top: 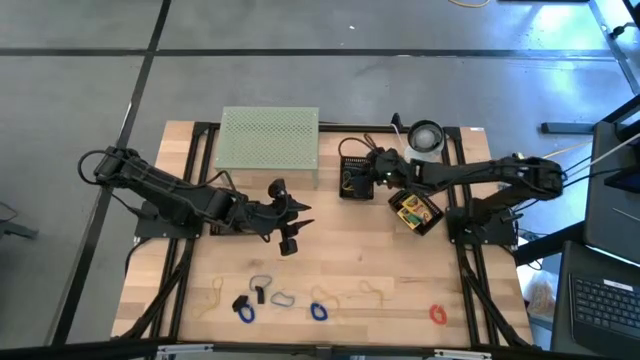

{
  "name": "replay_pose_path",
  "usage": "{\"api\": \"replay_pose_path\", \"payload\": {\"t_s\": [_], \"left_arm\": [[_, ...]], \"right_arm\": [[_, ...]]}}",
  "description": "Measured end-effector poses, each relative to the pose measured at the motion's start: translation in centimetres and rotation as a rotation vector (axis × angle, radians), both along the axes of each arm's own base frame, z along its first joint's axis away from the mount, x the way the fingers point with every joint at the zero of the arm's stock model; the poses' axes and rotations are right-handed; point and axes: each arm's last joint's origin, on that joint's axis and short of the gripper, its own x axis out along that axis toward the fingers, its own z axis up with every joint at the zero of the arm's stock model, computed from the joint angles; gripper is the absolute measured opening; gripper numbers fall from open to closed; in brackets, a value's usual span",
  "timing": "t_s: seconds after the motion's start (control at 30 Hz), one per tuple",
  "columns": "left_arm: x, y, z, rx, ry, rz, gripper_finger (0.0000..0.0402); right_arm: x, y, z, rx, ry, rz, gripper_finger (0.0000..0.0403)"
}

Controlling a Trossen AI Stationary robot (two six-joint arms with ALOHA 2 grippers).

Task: Pick & Place Office Desk Supplies
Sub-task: Put the yellow rubber band into the top black bin

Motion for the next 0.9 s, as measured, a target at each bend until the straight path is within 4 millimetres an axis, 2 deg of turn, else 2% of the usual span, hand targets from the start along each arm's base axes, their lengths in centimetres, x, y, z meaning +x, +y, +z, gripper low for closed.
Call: {"api": "replay_pose_path", "payload": {"t_s": [0.2,0.27,0.37,0.57,0.7,0.9], "left_arm": [[0.0,0.0,0.0,-0.002,0.0,0.001,0.0145],[0.0,0.0,0.0,-0.002,0.0,0.001,0.0145],[0.1,0.0,-0.1,-0.001,0.003,0.001,0.0145],[0.9,-0.3,-1.3,0.014,0.047,0.0,0.0145],[1.5,-0.5,-2.3,0.023,0.075,0.0,0.0145],[1.7,-1.0,-2.8,-0.039,0.069,0.025,0.0145]], "right_arm": [[-2.0,2.2,3.1,0.193,-0.094,0.166,0.0224],[-2.4,3.3,3.5,0.269,-0.098,0.251,0.0217],[-2.5,6.1,3.5,0.342,-0.078,0.389,0.0206],[-2.5,12.3,2.2,0.39,0.024,0.593,0.019],[-2.8,15.8,0.8,0.38,0.101,0.672,0.018],[-3.4,19.4,-2.2,0.454,0.233,0.638,0.0169]]}}
